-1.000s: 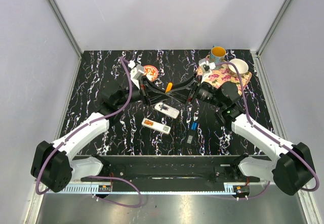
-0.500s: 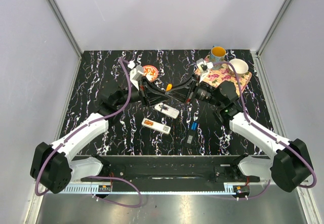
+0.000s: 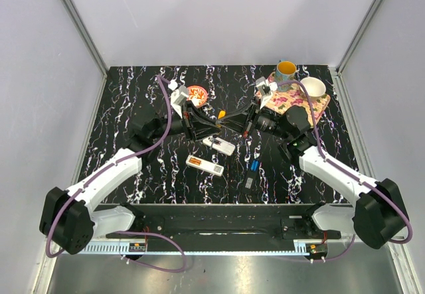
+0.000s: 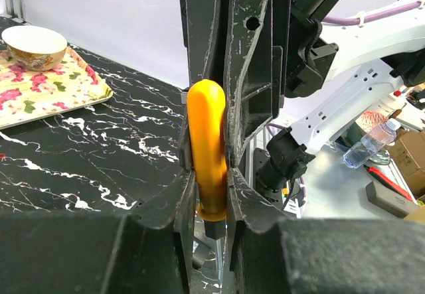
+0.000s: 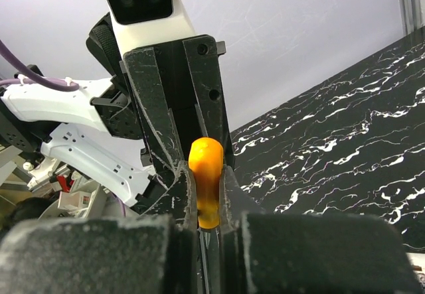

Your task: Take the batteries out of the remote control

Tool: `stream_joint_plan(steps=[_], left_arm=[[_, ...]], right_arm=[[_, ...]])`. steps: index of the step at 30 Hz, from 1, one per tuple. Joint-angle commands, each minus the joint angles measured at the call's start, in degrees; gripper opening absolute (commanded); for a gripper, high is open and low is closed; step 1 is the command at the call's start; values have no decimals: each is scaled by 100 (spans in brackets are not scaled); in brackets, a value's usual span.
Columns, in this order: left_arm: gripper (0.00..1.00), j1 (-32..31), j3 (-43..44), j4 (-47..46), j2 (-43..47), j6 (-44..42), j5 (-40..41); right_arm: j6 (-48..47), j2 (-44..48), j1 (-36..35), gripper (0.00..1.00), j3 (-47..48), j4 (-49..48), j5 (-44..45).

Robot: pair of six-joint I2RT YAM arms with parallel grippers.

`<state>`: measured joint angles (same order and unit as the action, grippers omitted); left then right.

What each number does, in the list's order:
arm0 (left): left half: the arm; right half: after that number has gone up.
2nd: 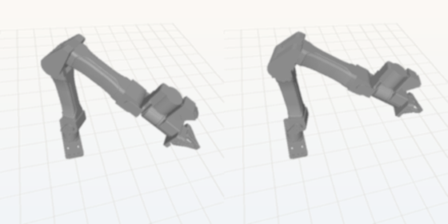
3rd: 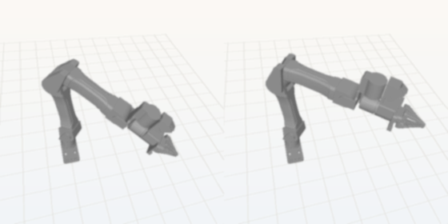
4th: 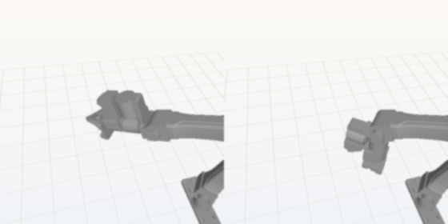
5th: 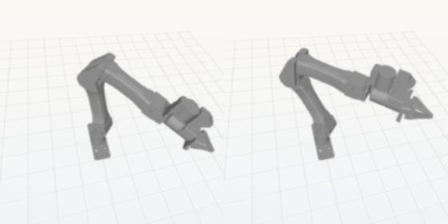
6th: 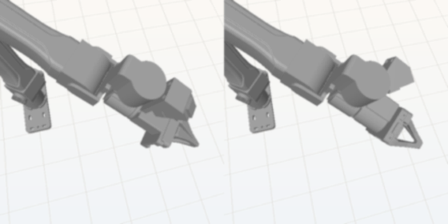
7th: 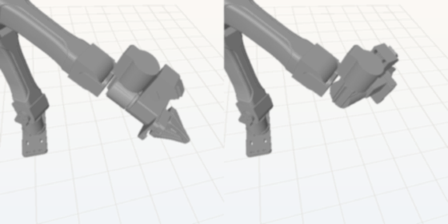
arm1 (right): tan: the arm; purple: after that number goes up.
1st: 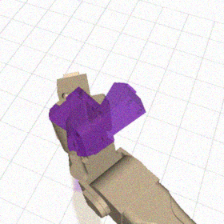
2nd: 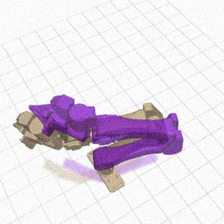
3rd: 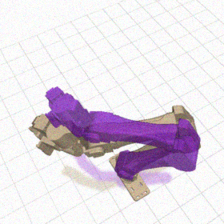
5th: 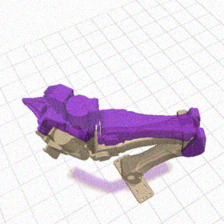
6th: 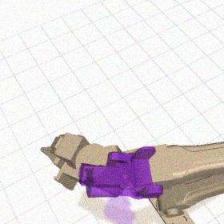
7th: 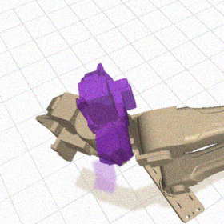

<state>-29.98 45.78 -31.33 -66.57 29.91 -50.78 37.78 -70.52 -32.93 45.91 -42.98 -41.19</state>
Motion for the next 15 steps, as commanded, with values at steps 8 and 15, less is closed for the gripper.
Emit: stream_joint_plan(steps=[8,15], left_arm=[[53,290,-630,39,599,-486,182],[84,686,-1571,1268,1189,-846,1419]], right_arm=[[-341,188,-73,0,-91,483,585],[-921,56,-65,0,-179,1573,1543]])
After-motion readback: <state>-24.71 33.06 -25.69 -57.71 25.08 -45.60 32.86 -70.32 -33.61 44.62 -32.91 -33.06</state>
